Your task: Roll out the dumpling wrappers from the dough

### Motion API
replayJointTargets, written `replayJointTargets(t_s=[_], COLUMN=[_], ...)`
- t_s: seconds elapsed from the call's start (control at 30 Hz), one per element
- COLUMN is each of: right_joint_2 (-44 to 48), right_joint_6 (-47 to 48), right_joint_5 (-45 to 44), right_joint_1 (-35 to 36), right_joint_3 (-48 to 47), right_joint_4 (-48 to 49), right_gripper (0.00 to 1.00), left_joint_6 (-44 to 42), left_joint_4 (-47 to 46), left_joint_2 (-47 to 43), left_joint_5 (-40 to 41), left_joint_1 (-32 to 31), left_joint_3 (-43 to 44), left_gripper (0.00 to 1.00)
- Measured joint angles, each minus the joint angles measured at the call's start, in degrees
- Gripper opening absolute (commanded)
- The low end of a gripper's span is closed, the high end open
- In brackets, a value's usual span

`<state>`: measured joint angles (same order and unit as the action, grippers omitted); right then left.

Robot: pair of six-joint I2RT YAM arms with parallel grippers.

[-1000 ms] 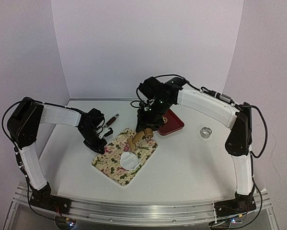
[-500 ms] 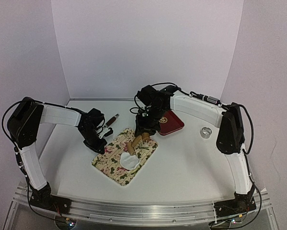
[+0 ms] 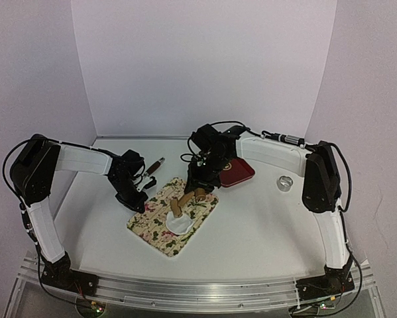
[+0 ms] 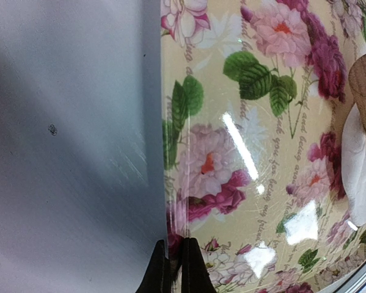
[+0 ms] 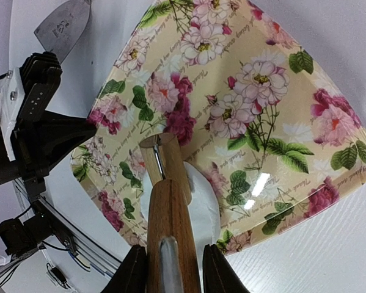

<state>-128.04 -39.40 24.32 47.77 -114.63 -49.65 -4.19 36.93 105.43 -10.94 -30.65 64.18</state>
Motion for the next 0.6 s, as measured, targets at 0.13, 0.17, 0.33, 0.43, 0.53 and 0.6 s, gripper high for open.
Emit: replayJointTargets(t_s=[0.13, 0.17, 0.33, 0.43, 0.53, 0.6], right_joint_2=[0.4, 0.4, 0.4, 0.1, -0.5, -0.9], right_joint_6=[-0.5, -0.6, -0.7, -0.7, -0.7, -0.7], right_joint_5=[0.8, 1.0, 2.3, 2.9, 3.9, 4.7], right_joint_1=[-0.2, -0.2, -0.6, -0.8, -1.0, -1.1], right_joint_3=[1.8, 2.1, 2.9, 2.9, 2.9, 2.8], right_joint_4=[1.6, 2.0, 2.9, 3.2, 3.6, 3.8], right_gripper=[0.00, 0.00, 0.00, 0.00, 0.00, 0.00], left_joint_6=[0.0, 0.0, 0.0, 0.0, 0.0, 0.1], left_joint_4=[0.0, 0.0, 0.0, 0.0, 0.0, 0.0], left_joint_2=[0.0, 0.0, 0.0, 0.0, 0.0, 0.0], left_joint_5=[0.0, 0.0, 0.0, 0.0, 0.0, -0.1], left_joint_1=[0.0, 0.0, 0.0, 0.0, 0.0, 0.0], left_joint_3=[0.0, 0.0, 0.0, 0.0, 0.0, 0.0], left_gripper=[0.00, 0.00, 0.00, 0.00, 0.00, 0.00])
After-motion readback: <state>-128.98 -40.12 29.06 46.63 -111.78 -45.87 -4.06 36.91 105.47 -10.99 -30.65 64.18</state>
